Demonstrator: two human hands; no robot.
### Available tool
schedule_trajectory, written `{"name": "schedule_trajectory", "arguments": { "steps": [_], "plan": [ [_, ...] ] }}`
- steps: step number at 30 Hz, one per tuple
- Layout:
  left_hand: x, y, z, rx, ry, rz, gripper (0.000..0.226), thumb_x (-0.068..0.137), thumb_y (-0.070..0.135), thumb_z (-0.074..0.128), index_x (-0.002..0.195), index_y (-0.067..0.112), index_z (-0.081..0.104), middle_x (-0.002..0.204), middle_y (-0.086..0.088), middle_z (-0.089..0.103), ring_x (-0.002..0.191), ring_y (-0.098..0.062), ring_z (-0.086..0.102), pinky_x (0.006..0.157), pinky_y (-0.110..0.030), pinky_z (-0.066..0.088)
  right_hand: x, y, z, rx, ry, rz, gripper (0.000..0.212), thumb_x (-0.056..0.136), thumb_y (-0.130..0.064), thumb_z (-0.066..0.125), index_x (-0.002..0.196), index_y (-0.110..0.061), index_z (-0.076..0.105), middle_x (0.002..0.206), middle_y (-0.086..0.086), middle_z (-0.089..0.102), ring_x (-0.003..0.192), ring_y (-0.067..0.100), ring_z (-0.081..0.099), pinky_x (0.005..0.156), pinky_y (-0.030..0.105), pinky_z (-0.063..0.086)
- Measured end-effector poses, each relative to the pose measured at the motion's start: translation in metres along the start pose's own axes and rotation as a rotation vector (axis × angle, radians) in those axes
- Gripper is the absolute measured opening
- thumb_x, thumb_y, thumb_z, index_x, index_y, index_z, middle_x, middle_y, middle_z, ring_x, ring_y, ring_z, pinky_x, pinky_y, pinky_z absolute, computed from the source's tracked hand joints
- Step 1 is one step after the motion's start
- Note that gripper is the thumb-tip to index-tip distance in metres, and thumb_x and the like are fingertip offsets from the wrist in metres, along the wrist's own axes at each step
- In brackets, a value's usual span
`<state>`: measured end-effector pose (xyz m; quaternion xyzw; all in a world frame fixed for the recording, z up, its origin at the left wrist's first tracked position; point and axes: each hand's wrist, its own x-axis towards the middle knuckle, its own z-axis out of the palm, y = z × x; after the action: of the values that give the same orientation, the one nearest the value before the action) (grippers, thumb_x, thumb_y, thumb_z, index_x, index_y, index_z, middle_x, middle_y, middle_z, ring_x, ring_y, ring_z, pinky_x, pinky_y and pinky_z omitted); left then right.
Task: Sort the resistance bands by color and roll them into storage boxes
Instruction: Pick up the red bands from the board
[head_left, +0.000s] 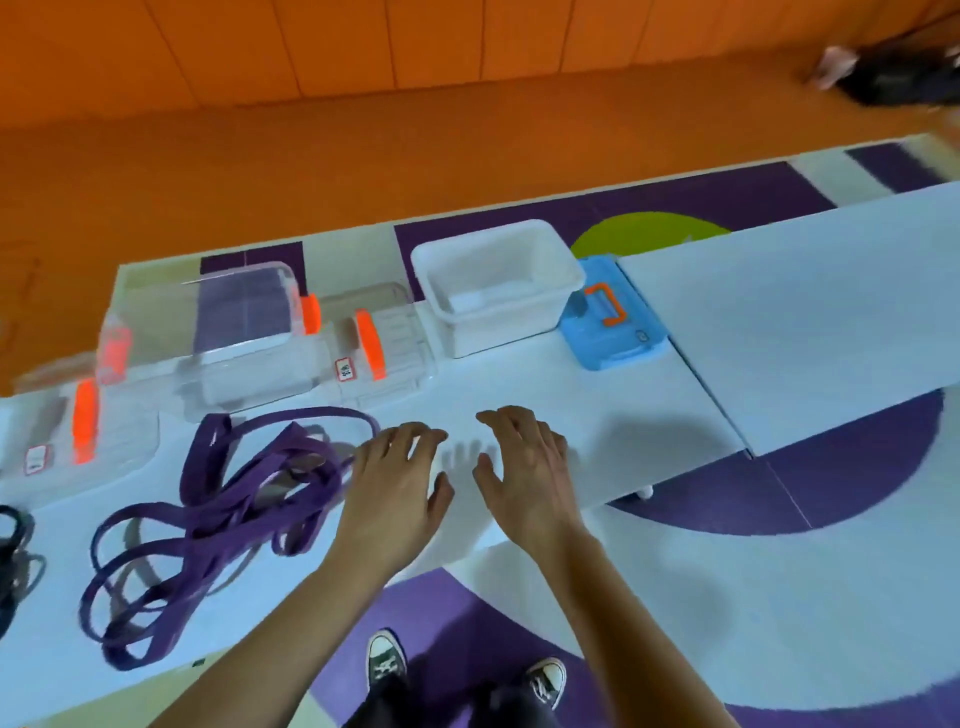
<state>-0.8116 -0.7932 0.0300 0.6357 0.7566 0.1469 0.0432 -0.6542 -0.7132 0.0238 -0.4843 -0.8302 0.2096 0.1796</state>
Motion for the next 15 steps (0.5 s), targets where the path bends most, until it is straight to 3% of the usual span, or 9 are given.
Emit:
{"name": "schedule_trajectory", "arguments": {
  "steps": [8,15],
  "plan": [
    [0.063,0.172,0.028,-0.041,-0.015,0.180,0.030,0.090,0.024,0.069,0.118,0.017,0.066,0.119,-0.006,0.064,0.105,-0.036,0.060,0.089,-0.046,0.046,-0.031,0.131,-0.117,-0.017,0.147,0.191,0.042,0.094,-0.027,0.061,0.136,-0.024,0.057,0.137,0.000,0.056,0.121,0.026,0.054,0.104,0.037,0.035],
    [0.107,0.308,0.061,-0.083,-0.053,0.361,0.025,0.089,0.024,0.068,0.114,0.019,0.067,0.115,-0.003,0.064,0.104,-0.032,0.058,0.088,-0.044,0.045,-0.071,0.255,-0.201,-0.016,0.344,0.415,0.041,0.089,-0.027,0.064,0.130,-0.024,0.061,0.131,-0.001,0.057,0.112,0.026,0.058,0.099,0.043,0.042]
  ]
}}
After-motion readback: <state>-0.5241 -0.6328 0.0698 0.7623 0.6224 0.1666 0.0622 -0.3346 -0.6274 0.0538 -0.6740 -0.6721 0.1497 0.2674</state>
